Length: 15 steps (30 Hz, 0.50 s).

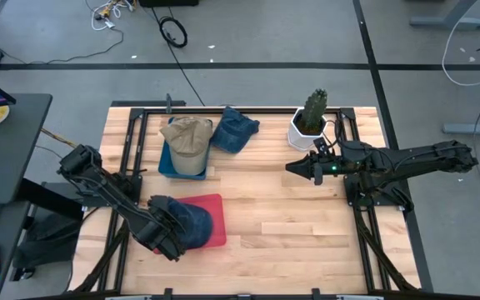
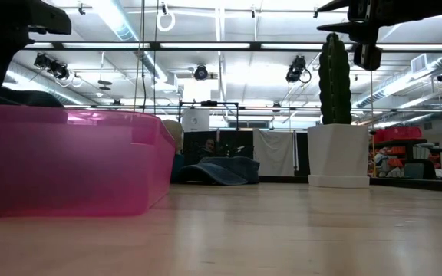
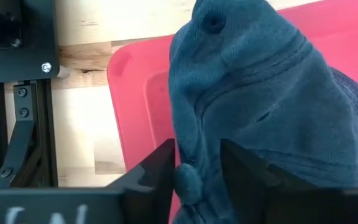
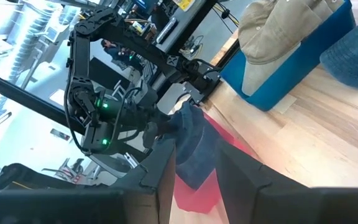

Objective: Pick & Place hat
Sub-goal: Put the bottom blue cap into the pink bin, then put the blue cap into the pink bin

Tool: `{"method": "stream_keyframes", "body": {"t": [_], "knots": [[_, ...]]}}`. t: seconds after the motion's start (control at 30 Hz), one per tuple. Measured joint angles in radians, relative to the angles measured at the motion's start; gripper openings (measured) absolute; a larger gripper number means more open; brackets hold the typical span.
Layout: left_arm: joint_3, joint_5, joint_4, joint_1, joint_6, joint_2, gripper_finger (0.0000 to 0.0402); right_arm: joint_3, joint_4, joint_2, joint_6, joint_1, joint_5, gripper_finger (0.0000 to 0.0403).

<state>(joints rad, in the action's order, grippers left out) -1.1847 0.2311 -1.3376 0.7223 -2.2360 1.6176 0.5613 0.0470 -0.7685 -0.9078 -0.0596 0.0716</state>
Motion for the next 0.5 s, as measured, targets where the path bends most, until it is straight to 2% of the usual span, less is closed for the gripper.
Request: {"method": "stream_keyframes", "body": {"t": [0.17,0.37,0.5], "knots": [[-0.038,-0.014,0.001,0.001,0.035,-0.008,0.0189,0.0,-0.003,0.0,0.0,0.0,0.0,0.0123],[-0.171,0.038,-0.061,0.007,0.24,-0.016,0.0262,0.0,-0.003,0.0,0.0,0.0,-0.005,0.0146],[-0.258,0.06,-0.128,0.006,0.391,-0.017,0.0296,0.0,-0.003,0.0,0.0,0.0,-0.012,0.0159]]}}
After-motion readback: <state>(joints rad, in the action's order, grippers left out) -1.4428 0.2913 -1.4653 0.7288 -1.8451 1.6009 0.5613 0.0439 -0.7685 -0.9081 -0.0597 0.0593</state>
